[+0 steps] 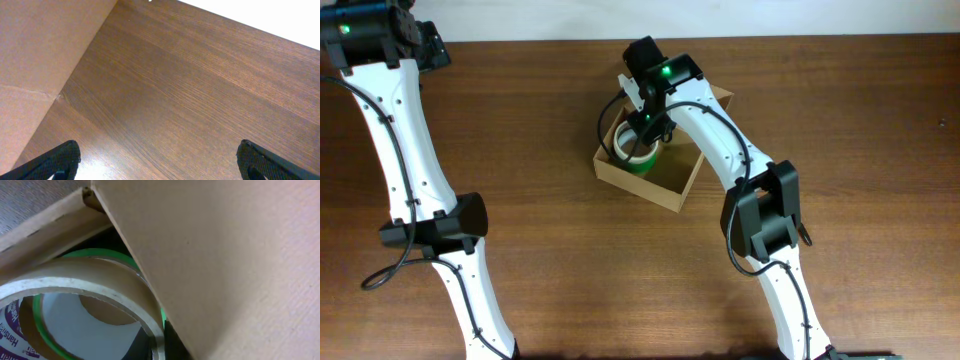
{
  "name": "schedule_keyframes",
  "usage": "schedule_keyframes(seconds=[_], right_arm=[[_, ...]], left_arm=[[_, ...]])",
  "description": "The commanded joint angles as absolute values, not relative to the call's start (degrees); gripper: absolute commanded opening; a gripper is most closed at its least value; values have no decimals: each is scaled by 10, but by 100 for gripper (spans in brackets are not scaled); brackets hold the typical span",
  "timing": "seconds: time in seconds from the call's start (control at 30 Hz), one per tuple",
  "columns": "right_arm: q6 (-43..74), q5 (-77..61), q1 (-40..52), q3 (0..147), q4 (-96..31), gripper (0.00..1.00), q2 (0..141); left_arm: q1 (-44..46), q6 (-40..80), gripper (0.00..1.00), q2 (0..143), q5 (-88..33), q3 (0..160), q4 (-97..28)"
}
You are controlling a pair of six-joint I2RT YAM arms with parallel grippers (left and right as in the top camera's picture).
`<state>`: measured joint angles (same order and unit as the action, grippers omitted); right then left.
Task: Pack container
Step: 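Place the white tape roll into the box beside the green tape, then grasp the orange box cutter with the right gripper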
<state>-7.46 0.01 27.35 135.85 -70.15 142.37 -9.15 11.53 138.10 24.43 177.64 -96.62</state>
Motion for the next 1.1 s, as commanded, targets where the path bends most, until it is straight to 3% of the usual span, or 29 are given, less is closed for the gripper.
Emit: schedule_keyframes(seconds=[0.0,0.1,0.13,0.17,0.2,0.23,0.47,0.67,0.8,1.07], right_arm=[[-68,7,273,1359,-699,4,1430],[-68,7,273,1359,-698,4,1430],[-68,7,273,1359,-698,11,1430],[-67,7,273,1359,-698,25,1430],[-67,7,273,1359,-700,45,1430],[-65,7,273,1359,-701,50,1430],[-66,11,272,1360,-746,50,1369],[-66,62,261,1359,-763,51,1213],[-64,63,204,1336,-759,53,1098],[9,21,39,1032,-672,57,934]], left_arm=[[-95,110,100,1365,247,1781,-967],[-95,110,100,1365,247,1781,-967],[-95,110,100,1365,247,1781,-967],[-95,110,100,1365,247,1781,-967],[-95,110,100,1365,247,1781,-967],[-95,110,100,1365,247,1781,-967],[-95,110,100,1365,247,1781,-967],[-95,110,100,1365,247,1781,-967],[-95,110,100,1365,247,1781,-967],[-95,110,100,1365,247,1781,-967]])
